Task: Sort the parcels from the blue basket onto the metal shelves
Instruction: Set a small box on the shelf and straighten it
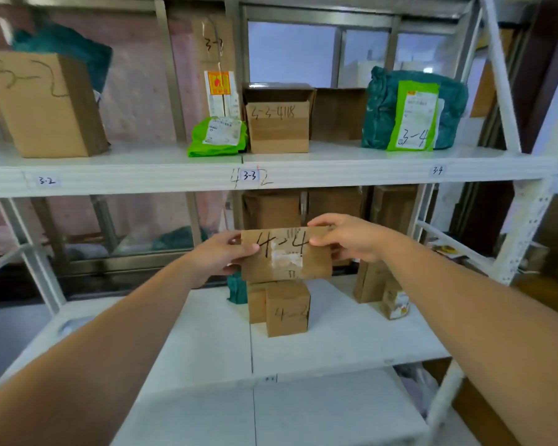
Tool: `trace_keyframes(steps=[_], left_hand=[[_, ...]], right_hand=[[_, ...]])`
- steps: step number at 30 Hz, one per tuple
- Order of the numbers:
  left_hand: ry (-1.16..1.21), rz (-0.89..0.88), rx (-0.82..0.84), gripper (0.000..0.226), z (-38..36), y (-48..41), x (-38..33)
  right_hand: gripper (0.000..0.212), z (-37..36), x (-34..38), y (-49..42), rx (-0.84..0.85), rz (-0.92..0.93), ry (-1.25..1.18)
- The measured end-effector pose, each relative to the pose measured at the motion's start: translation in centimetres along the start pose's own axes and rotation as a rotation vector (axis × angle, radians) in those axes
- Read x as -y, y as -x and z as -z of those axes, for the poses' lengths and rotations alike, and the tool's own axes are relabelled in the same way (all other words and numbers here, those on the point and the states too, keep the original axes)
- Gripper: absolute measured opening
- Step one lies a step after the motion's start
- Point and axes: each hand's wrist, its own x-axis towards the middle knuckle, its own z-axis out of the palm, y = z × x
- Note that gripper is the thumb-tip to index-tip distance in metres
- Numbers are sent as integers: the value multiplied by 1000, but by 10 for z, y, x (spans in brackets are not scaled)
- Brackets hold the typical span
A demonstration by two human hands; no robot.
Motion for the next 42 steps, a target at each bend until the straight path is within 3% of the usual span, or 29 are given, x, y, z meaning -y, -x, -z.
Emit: trace_keyframes(steps=[6, 12, 17, 24, 31, 36, 42], left_hand=[[-24, 129, 73, 20, -28, -22, 45], [0, 225, 86, 37, -22, -42, 95], [92, 255, 70, 24, -4, -55, 126], [170, 349, -47, 37, 17, -69, 160], [289, 494, -231, 34, 33, -76, 179], [388, 580, -403, 32, 45, -86, 199], [466, 578, -457, 19, 39, -107, 209]], right_hand=[[51, -11, -48, -22, -18, -107, 52], [44, -36, -80, -50, 1, -209, 32], [42, -52, -92, -78, 10, -240, 44], [40, -76, -110, -126, 39, -241, 104], [42, -108, -128, -193, 167, -213, 98], [50, -129, -133, -247, 299, -161, 197], [56, -127, -135, -267, 508, -300, 321]])
